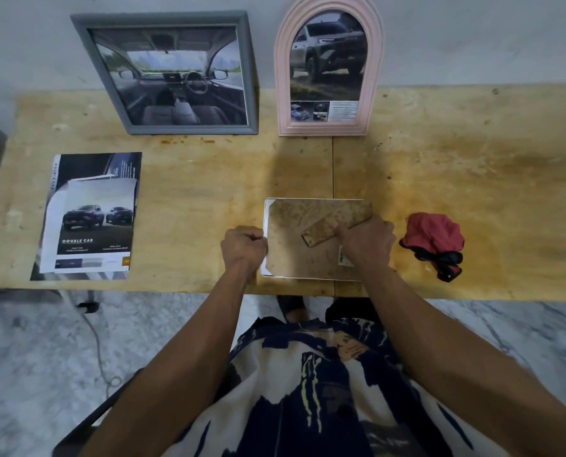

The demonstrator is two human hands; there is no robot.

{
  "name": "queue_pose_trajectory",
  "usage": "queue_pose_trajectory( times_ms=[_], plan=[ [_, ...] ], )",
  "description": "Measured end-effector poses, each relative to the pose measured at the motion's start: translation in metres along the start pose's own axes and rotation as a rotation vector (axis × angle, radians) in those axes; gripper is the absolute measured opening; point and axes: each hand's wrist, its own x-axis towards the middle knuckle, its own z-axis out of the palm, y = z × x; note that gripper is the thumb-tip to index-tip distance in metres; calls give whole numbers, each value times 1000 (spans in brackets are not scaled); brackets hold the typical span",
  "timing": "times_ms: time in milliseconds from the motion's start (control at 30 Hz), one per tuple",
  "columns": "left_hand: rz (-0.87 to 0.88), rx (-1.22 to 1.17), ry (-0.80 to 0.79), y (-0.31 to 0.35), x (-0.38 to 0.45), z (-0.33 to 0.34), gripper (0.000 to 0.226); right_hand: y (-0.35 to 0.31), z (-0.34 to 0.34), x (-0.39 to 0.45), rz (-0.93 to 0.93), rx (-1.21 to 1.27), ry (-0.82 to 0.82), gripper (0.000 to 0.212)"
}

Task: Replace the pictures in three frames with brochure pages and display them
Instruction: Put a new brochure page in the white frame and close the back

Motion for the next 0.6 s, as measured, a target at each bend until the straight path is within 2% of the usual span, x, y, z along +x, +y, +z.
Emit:
queue_pose_trajectory(
  times_ms=[133,267,367,433,500,600],
  plan=[
    [28,20,-3,2,0,0,11,-4,5,-5,3,-23,3,70],
    [35,48,-14,2,1,0,11,-5,7,-6,-14,-54,-1,78],
    [65,160,-75,2,1,2,8,-1,3,-4,-59,-63,-32,84],
    [90,236,-97,2,-4,5,22,2,1,-7,-107,-28,-35,88],
    [165,314,-74,4,-11,9,44,5,-2,-11,-185,-11,35,84],
    [338,510,-92,10,-21,16,77,9,-3,-13,-428,-203,110,69]
  ],
)
